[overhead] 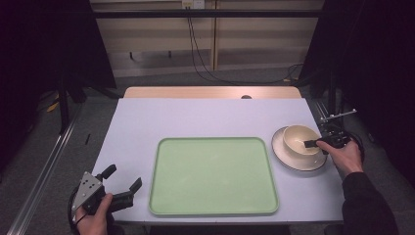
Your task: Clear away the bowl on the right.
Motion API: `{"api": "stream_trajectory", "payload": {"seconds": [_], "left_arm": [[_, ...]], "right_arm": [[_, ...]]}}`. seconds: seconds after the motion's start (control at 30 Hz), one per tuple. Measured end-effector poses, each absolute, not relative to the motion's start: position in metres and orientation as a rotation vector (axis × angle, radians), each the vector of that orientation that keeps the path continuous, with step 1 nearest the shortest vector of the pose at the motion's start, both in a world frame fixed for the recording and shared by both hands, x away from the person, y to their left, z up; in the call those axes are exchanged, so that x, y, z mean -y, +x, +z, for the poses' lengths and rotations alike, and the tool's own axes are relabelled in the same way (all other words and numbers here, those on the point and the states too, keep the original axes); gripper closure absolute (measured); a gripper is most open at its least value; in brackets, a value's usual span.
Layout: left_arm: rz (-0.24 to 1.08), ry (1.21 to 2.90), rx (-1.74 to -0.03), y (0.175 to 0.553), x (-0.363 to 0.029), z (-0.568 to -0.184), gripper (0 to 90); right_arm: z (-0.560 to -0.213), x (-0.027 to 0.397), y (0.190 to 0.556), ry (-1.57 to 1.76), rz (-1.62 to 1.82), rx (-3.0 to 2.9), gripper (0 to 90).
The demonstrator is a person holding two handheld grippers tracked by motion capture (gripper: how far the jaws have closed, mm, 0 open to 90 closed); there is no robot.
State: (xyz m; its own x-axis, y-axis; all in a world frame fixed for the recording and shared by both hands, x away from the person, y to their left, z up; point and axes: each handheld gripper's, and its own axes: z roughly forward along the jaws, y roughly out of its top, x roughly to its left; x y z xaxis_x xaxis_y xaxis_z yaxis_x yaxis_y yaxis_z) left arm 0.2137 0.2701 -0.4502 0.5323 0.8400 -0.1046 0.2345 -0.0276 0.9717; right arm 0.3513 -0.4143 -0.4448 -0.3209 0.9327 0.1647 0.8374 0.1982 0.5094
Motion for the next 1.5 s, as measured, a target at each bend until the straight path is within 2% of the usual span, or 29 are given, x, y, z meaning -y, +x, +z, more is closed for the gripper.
{"api": "stream_trajectory", "payload": {"seconds": [0.4, 0.8, 1.5], "left_arm": [[0.636, 1.57, -0.95, 0.2137, -0.271, -0.4502, 1.0], [0.634, 1.565, -0.952, 0.2136, -0.2714, -0.4504, 0.9], [0.63, 1.563, -0.95, 0.2132, -0.2717, -0.4505, 1.1]], "right_arm": [[-0.4439, 0.4123, 0.3527, 1.697, 0.728, -2.298, 74.4], [-0.4411, 0.4133, 0.3531, 1.799, 0.799, -2.219, 83.9], [-0.4381, 0.4181, 0.35, 1.848, 0.887, -2.159, 84.3]]}}
